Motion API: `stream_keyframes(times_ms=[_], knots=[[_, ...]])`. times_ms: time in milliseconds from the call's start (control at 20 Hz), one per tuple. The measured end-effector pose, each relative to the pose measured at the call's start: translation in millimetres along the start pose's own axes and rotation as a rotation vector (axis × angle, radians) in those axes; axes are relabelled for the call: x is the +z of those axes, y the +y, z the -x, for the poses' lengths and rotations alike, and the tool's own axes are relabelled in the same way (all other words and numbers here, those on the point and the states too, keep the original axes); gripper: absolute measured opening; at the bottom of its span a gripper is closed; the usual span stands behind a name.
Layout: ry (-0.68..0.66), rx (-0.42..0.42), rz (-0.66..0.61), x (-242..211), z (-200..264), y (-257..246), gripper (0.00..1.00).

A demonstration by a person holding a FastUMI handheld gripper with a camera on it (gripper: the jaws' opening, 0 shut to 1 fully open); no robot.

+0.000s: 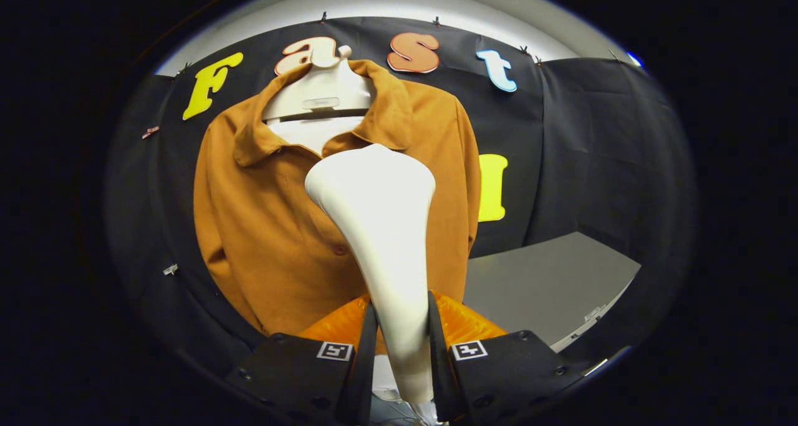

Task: Iron the clothes twice with a garment steamer, once on the left side and once on the right side.

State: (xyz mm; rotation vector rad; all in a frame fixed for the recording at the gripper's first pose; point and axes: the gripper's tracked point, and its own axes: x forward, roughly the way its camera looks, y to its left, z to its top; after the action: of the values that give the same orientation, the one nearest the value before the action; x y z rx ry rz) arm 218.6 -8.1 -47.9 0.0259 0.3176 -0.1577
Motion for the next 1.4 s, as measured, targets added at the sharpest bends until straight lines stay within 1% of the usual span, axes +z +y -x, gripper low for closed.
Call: stream_keyframes(times_ms=[250,600,900,1200,1400], knots=[[-0.012,0.083,0.034,3,1,48,0.43],[0.004,0.143,0.058,-5,-2,92,0.43],[0.050,0.140,0.056,-20,-18,105,0.43],[0.167,0.116,0.081,-61,-46,112,0.43],[0.224,0.133,0.078,-84,-57,117,0.43]])
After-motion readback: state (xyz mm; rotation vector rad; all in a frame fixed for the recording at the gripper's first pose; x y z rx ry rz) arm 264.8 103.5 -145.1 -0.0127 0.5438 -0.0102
